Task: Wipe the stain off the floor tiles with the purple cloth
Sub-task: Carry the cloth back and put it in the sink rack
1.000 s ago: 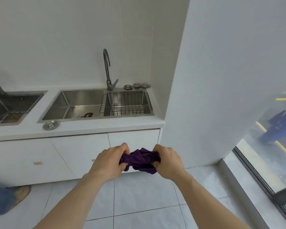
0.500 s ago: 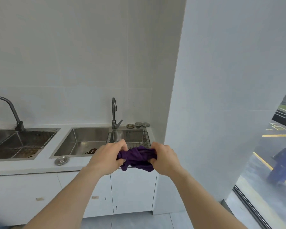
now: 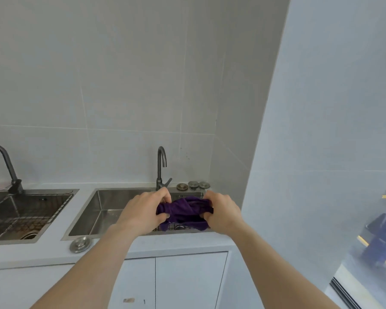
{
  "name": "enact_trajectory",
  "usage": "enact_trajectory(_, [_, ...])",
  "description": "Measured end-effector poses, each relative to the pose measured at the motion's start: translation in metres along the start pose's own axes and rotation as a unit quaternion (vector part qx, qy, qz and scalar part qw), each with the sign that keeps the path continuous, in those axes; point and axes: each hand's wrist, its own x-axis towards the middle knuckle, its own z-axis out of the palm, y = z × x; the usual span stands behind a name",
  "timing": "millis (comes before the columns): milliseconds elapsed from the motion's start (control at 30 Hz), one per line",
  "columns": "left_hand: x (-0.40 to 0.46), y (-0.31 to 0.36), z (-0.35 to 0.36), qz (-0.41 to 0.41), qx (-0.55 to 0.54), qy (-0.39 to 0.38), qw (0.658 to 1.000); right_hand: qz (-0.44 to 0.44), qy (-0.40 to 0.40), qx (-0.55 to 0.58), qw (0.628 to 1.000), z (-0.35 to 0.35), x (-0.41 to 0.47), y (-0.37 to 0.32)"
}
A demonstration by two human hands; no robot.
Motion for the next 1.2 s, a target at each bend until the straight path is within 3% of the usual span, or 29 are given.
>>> enact_trajectory(267, [0.063, -0.053, 0.019, -0.011, -0.003, 0.005, 1.000, -0.001, -0.015, 0.032, 0.999, 0.038, 0.083, 0.001])
enact_trajectory(533, [0.174, -0.105, 0.091, -0.033, 0.000, -0.014, 0.999, 0.020, -0.057, 0.067, 0.996, 0.101, 0.203, 0.056])
enact_trajectory(867, [0.332, -0.169, 0.211, -0.096, 0.013, -0.102, 0.990, 0.077, -0.149, 0.144, 0.975, 0.208, 0.364, 0.158])
enact_trajectory(1200, [0.386, -0.236, 0.320, -0.156, 0.013, -0.176, 0.972, 0.110, -0.204, 0.122, 0.965, 0.312, 0.430, 0.218])
